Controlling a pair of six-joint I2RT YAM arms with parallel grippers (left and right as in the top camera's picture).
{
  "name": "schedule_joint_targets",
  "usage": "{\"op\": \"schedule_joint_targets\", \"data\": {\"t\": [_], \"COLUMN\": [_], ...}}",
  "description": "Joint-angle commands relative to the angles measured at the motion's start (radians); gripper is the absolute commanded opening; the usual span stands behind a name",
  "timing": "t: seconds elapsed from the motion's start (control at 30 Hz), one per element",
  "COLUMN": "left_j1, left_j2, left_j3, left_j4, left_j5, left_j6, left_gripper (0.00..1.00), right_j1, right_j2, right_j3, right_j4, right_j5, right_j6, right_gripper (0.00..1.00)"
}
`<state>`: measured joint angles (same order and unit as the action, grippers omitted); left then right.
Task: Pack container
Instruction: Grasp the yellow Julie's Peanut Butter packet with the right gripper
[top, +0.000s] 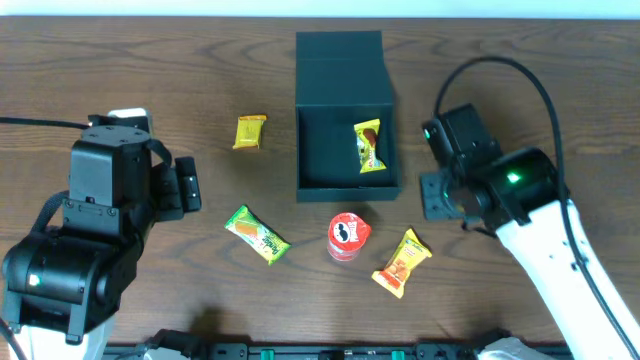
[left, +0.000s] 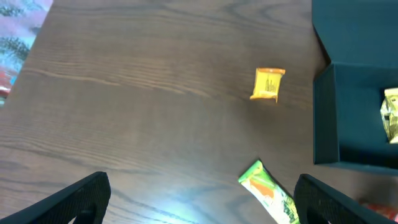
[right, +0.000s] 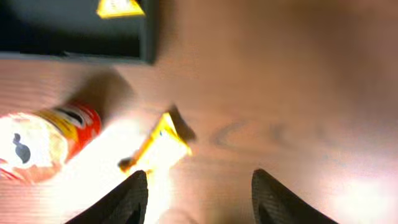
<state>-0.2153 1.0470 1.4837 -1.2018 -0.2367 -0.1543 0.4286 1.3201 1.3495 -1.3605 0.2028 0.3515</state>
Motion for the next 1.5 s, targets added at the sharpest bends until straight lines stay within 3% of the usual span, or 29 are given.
{"op": "schedule_joint_targets", "data": {"t": [0.0,0.17,0.4,0.5,0.63,0.83,1.1,1.47], "left_j1": [0.001,0.001,0.001,0.001,0.001,0.001,0.001,0.001], "left_j2": [-0.005,-0.003,-0.001,-0.001,-0.001,-0.001,-0.001,-0.001], "left_j3": [0.019,0.019,0.019,0.019,0.019,0.019,0.019,0.019], "left_j4": [0.007,0.009,0.002,0.002,0.002,0.002,0.001,-0.006], "left_j5": [-0.037,-0.06,-0.06,-0.06,-0.06,-0.058,-0.058,-0.059], "left_j6": [-0.008,-0.007,-0.007,-0.007,-0.006,-0.006,-0.006,-0.006], "left_gripper": [0.96,0.95,0.96,0.95,0.95,0.96,0.95,0.95], "right_j1": [0.026,0.14,0.24,0.24,0.24,0.24,0.238,0.224], "right_j2": [-0.064,-0.17,-0.181,-0.175,-0.174,-0.134,-0.01,0.001], "right_j3": [-0.07,-0.3,-0.577,-0.728,-0.809,-0.817,-0.817,-0.817], "right_j4": [-0.023,0.053,0.266,0.389,0.508,0.705,0.748,0.737], "right_j5": [0.002,-0.074,-0.095,-0.095,-0.094,-0.075,-0.106,-0.098], "right_j6": [0.183,0.4,0.747,0.994,1.142,1.141,1.14,1.088], "right_gripper": [0.55,0.6,0.97,0.98,0.93,0.83,0.8,0.32]}}
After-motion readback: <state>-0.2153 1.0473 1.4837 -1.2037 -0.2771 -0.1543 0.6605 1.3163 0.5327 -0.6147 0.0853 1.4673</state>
